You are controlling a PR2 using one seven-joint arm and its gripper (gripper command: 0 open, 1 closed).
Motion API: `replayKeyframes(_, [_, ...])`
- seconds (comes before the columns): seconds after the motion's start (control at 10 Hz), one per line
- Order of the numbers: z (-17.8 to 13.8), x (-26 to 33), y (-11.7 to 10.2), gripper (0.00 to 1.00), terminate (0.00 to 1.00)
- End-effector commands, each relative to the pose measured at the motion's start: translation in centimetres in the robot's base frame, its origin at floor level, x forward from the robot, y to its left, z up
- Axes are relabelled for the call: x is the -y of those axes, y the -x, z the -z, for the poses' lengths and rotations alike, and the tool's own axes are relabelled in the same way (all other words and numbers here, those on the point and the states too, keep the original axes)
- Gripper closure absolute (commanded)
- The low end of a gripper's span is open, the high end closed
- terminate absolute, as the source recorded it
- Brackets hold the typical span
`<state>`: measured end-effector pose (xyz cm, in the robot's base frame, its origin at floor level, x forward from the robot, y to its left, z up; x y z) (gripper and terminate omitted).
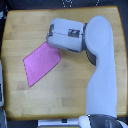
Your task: Folding a cloth
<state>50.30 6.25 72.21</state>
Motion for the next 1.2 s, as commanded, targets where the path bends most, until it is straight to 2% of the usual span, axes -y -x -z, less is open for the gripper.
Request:
replayKeyframes(0.0, [0.5, 1.4, 1.8, 1.00, 0.00])
replayKeyframes(0.1, [0.6, 1.6, 2.7, 1.00, 0.00])
replayKeyframes(0.5, [0.6, 1.8, 3.3, 1.00, 0.00])
replayKeyframes(1.1, [0.1, 2.5, 3.3, 1.00, 0.00])
